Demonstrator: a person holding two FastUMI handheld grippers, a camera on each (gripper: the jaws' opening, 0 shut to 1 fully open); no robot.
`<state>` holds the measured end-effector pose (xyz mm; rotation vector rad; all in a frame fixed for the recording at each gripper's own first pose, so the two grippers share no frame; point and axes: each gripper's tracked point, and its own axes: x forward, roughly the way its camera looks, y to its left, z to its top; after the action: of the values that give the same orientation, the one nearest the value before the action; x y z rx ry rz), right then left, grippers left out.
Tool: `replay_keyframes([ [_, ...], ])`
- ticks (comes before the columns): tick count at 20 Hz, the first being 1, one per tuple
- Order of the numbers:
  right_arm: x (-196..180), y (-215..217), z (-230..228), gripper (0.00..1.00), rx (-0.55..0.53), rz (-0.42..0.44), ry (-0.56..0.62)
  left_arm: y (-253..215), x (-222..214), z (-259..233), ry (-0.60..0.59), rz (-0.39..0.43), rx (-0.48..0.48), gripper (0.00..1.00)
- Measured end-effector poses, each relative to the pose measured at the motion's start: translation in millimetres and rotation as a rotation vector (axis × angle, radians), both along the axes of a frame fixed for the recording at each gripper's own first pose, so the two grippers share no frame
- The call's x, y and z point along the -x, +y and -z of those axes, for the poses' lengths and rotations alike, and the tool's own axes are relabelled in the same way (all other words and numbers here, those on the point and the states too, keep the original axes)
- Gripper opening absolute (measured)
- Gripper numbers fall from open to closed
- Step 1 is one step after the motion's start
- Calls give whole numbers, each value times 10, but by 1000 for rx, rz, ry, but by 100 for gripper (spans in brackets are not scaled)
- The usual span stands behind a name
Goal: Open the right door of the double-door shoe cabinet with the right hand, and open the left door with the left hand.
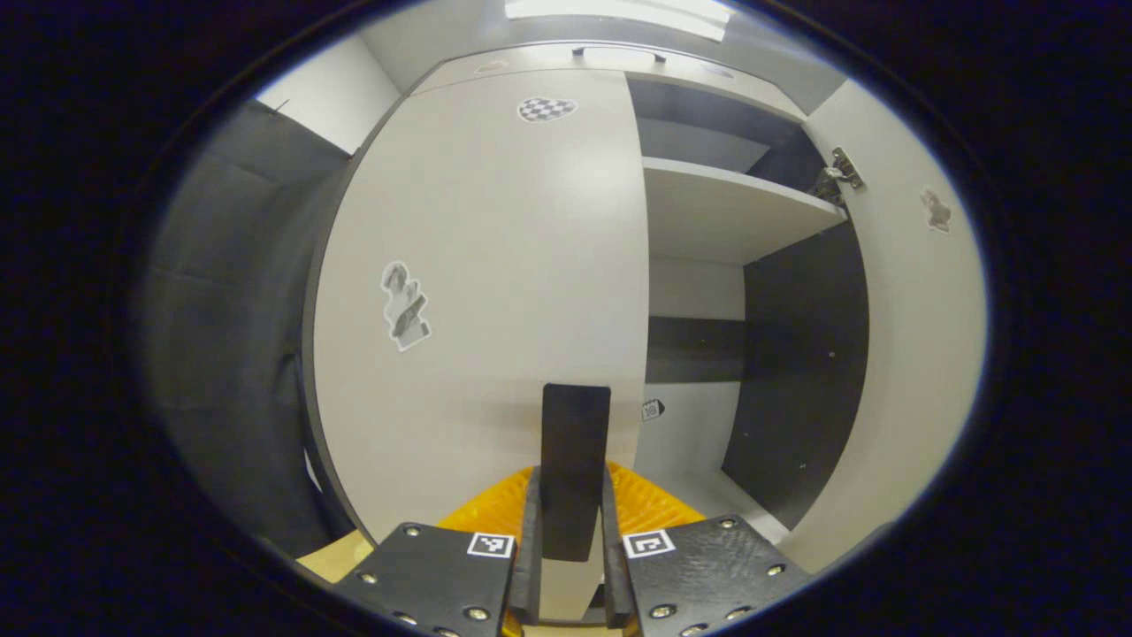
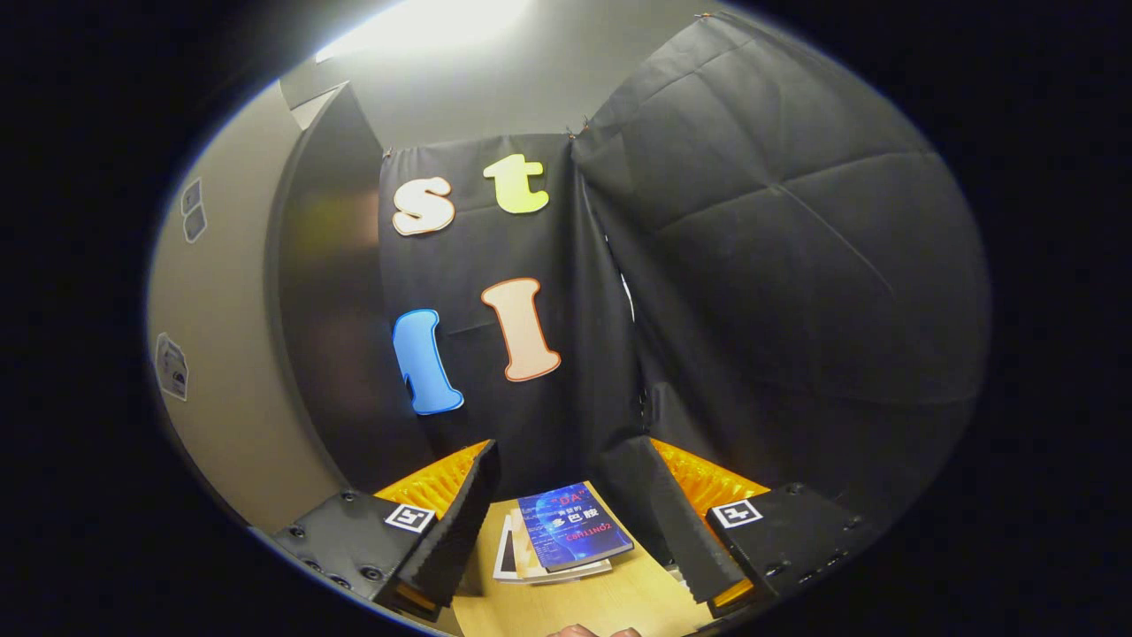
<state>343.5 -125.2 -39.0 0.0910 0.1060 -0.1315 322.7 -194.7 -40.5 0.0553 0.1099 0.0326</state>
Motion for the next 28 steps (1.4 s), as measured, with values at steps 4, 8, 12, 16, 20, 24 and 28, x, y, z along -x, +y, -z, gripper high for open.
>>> replay_keyframes([
  [4, -187, 103, 32, 98, -14, -40, 5, -17, 11, 60, -7, -6, -67, 29],
  [8, -290, 175, 79, 98, -34, -79, 19, -20, -3, 55, -1, 17, -48, 8],
  [12, -242, 144, 58, 98, -29, -75, 13, -13, 18, 64, 11, 13, -19, 4],
  [16, -135, 123, 140, 98, -48, -63, 30, -8, 97, 61, 15, 22, -2, 3],
  [20, 111, 218, 208, 98, -80, -39, 57, -11, 126, 43, 16, 57, 22, 3],
  [24, 454, 329, 116, 98, -51, 12, 46, -38, 185, -29, 51, 146, 33, 3],
  [28, 822, 469, 37, 98, -16, 70, 28, -20, 241, -52, 74, 226, 52, 4],
])
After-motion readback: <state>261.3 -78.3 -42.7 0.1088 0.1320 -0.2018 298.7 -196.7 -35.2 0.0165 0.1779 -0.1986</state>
